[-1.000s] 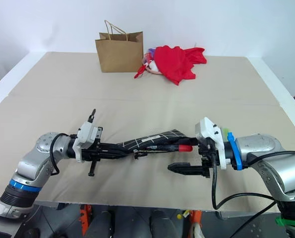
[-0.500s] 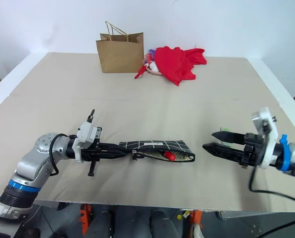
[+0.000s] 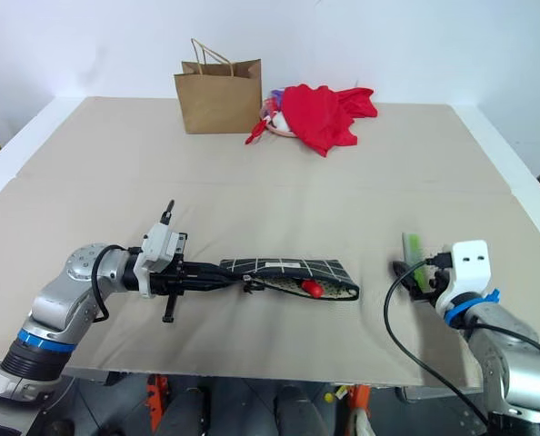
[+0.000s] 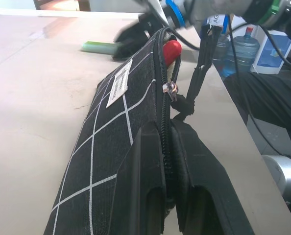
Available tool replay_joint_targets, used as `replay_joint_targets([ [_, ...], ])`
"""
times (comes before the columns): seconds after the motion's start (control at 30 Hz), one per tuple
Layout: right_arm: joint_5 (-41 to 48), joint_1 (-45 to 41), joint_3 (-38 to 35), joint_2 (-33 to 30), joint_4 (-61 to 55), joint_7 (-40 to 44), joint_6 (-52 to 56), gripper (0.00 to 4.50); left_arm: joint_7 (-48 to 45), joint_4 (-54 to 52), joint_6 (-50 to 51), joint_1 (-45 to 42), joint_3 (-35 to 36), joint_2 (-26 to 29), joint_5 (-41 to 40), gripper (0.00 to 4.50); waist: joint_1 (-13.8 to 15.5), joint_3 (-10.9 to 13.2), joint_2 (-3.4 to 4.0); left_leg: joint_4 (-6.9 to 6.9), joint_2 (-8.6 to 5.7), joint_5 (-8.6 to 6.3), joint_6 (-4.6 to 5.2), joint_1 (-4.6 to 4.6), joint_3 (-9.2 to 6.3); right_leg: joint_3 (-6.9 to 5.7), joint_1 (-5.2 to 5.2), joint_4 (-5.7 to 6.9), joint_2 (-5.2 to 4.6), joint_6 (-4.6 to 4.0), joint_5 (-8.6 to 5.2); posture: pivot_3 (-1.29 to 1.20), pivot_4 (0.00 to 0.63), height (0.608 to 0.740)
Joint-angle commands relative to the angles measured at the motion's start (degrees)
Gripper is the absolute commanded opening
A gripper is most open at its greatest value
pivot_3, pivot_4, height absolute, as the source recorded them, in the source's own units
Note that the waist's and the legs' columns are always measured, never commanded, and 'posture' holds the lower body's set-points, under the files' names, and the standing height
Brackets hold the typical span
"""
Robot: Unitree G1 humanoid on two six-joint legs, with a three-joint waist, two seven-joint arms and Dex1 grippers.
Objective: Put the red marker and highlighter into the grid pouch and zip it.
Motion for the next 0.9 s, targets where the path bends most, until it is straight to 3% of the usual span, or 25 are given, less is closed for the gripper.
replay_joint_targets([
  [0.03, 0.1, 1.5, 0.7, 1.8, -1.9, -2.7, 4.7, 4.24, 0.3, -1.1, -0.9, -0.8, 0.8, -0.2, -0.2, 0.0, 0.0, 0.0, -0.07, 0.0, 0.0, 0.0, 0.0, 0.01, 0.0, 0.0, 0.01, 0.0, 0.0, 0.0, 0.0, 0.0, 0.15, 0.74],
  [0.1, -0.4, 1.4, 1.0, 2.6, -1.4, -3.6, 5.1, 3.76, 0.5, -1.1, -0.9, -0.7, 0.8, -0.3, -0.1, 0.0, -0.1, -0.1, -0.12, 0.0, 0.02, 0.0, 0.0, 0.09, -0.01, -0.01, 0.09, 0.0, 0.02, -0.02, 0.01, 0.0, 0.15, 0.74],
  [0.3, -2.1, -0.9, 2.7, 0.6, -0.8, -2.2, 2.7, 1.12, 1.1, -1.3, -0.9, -0.7, 0.5, -0.7, 0.1, 0.0, 0.0, -0.2, -0.26, 0.07, 0.01, 0.06, -0.1, 0.18, -0.01, 0.0, 0.24, 0.0, -0.01, -0.16, -0.04, 0.0, 0.15, 0.74],
  [0.47, 3.1, -6.0, 3.1, -3.7, -2.6, 10.2, -4.2, 1.07, 0.5, -1.1, -0.8, -0.7, 0.3, -0.3, 0.3, 0.0, -0.3, -0.1, -0.14, 0.07, 0.01, 0.08, -0.11, 0.19, 0.02, 0.02, 0.21, 0.0, -0.02, -0.14, 0.01, 0.0, 0.15, 0.74],
  [0.6, 11.3, -13.3, 1.5, -10.4, -2.1, 26.7, -6.8, 1.07, -0.4, -0.7, -1.3, -0.6, -0.2, -0.1, 0.9, 0.0, -0.5, 0.0, 0.07, 0.03, 0.0, 0.08, -0.11, 0.18, 0.07, 0.05, 0.18, 0.0, -0.02, 0.03, 0.09, 0.0, 0.15, 0.74],
  [0.8, 27.7, -21.7, 4.4, -23.5, -8.5, 42.9, 5.5, 1.07, -1.0, -0.2, -1.4, -1.2, -0.4, -0.5, 1.2, 0.0, 0.1, 0.1, 0.05, -0.08, -0.01, 0.01, 0.0, 0.12, 0.02, -0.04, 0.2, -0.04, -0.03, 0.0, -0.1, 0.0, 0.15, 0.74],
  [0.9, 33.2, -18.1, 6.3, -29.8, -15.8, 48.2, 11.2, 1.07, -1.0, -0.1, -1.4, -1.4, -0.5, -0.7, 1.2, 0.0, 0.3, 0.0, 0.03, -0.08, 0.0, -0.08, 0.14, 0.04, 0.02, -0.14, 0.17, -0.06, -0.06, -0.08, -0.18, 0.0, 0.15, 0.74],
])
